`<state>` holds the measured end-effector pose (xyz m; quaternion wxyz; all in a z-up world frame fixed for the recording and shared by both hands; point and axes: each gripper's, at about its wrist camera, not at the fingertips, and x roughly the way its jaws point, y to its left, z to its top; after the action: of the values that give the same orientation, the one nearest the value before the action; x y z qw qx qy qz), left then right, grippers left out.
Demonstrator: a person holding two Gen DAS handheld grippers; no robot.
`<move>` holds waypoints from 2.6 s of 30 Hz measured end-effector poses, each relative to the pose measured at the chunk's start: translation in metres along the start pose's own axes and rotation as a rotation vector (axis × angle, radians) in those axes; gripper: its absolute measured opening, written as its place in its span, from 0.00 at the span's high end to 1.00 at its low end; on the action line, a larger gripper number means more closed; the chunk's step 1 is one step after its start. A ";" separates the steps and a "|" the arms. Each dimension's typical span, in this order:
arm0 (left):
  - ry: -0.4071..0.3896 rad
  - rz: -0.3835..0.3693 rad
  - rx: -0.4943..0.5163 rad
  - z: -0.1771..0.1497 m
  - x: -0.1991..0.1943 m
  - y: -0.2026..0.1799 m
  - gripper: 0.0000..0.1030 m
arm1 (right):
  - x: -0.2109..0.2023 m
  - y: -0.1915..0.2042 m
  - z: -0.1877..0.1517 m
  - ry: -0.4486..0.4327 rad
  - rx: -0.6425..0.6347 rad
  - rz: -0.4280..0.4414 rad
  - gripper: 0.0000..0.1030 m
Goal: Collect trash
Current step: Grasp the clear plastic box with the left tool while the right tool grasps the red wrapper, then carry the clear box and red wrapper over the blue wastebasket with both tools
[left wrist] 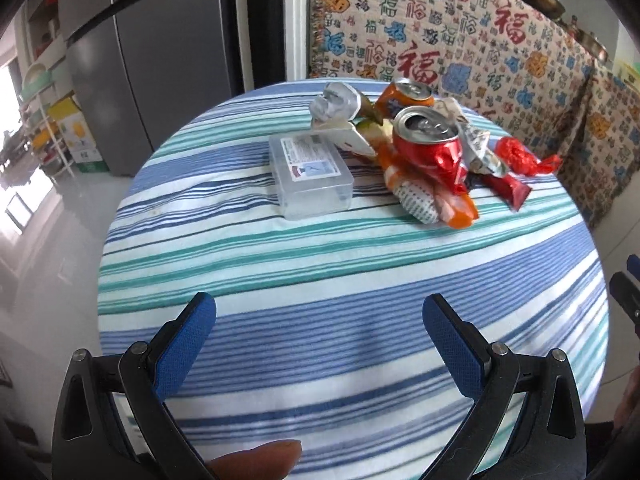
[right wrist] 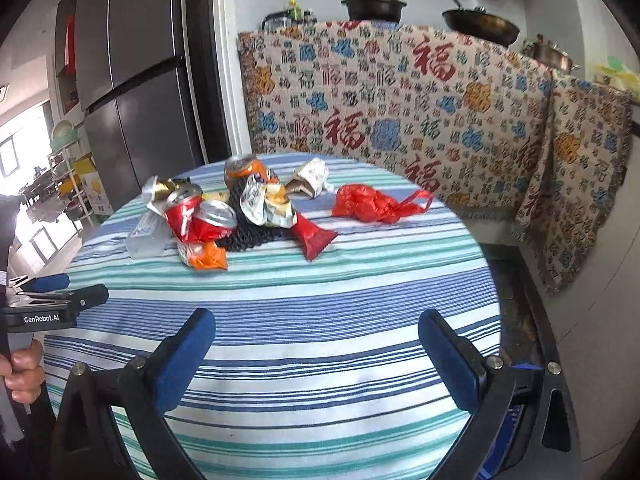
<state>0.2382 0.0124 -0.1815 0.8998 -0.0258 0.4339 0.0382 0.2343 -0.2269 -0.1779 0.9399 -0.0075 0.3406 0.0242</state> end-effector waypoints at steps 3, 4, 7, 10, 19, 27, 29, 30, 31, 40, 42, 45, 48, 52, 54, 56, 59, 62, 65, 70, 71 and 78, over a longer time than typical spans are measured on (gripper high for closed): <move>0.023 0.018 0.001 0.003 0.029 -0.005 0.00 | 0.046 0.000 -0.001 0.115 -0.024 0.020 0.00; 0.028 0.018 -0.006 0.003 0.036 -0.004 0.00 | 0.056 0.001 -0.002 0.139 -0.033 0.023 0.00; 0.040 0.029 -0.032 0.006 0.051 -0.002 0.00 | 0.081 0.003 0.000 0.184 -0.055 0.047 0.00; 0.043 0.054 -0.041 0.011 0.061 -0.002 0.00 | 0.096 0.001 0.000 0.208 -0.065 0.038 0.00; 0.048 0.080 -0.057 0.026 0.074 0.000 0.00 | 0.120 0.003 0.015 0.247 -0.105 0.029 0.00; 0.046 0.123 -0.116 0.053 0.094 0.002 0.00 | 0.155 -0.002 0.042 0.247 -0.135 0.060 0.00; 0.046 0.121 -0.113 0.057 0.097 0.002 0.00 | 0.166 -0.003 0.050 0.246 -0.141 0.062 0.00; 0.046 0.118 -0.109 0.058 0.098 0.003 0.00 | 0.170 -0.003 0.053 0.246 -0.143 0.063 0.00; 0.045 0.116 -0.106 0.056 0.097 0.004 0.00 | 0.174 -0.001 0.057 0.244 -0.150 0.066 0.01; 0.038 0.090 -0.086 0.055 0.094 0.006 0.01 | 0.170 0.015 0.061 0.190 -0.218 0.116 0.65; 0.028 0.066 -0.092 0.054 0.092 0.009 0.01 | 0.164 0.009 0.056 0.192 -0.191 0.100 0.65; 0.024 0.045 -0.083 0.051 0.088 0.018 0.02 | 0.149 -0.001 0.042 0.194 -0.134 0.053 0.66; 0.034 0.057 -0.061 0.047 0.085 0.030 0.02 | 0.128 -0.005 0.025 0.193 -0.086 0.002 0.65; 0.047 0.072 -0.034 0.041 0.081 0.039 0.00 | 0.117 0.000 0.016 0.193 -0.075 -0.020 0.63; 0.045 0.071 -0.020 0.040 0.081 0.036 0.00 | 0.118 0.002 0.017 0.194 -0.086 -0.025 0.62; 0.045 0.061 -0.004 0.041 0.082 0.031 0.00 | 0.120 -0.001 0.018 0.198 -0.070 -0.010 0.51; 0.048 0.023 0.047 0.053 0.091 0.024 0.00 | 0.125 -0.005 0.021 0.208 -0.058 0.041 0.28; 0.038 0.009 0.023 0.060 0.096 0.027 0.01 | 0.133 -0.001 0.025 0.219 -0.118 0.042 0.26; 0.020 -0.013 0.010 0.062 0.095 0.028 0.08 | 0.142 -0.003 0.035 0.246 -0.129 0.061 0.26; -0.007 -0.021 0.058 0.061 0.089 0.020 0.39 | 0.143 0.003 0.035 0.220 -0.163 0.072 0.42; -0.007 -0.026 0.062 0.060 0.089 0.020 0.39 | 0.142 0.004 0.034 0.205 -0.163 0.075 0.47; -0.001 -0.007 0.063 0.048 0.078 0.024 0.39 | 0.135 -0.003 0.034 0.211 -0.091 0.088 0.80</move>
<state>0.3219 0.0436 -0.2127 0.9006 0.0010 0.4341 0.0212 0.3601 -0.2232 -0.2382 0.8956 -0.0379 0.4360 0.0798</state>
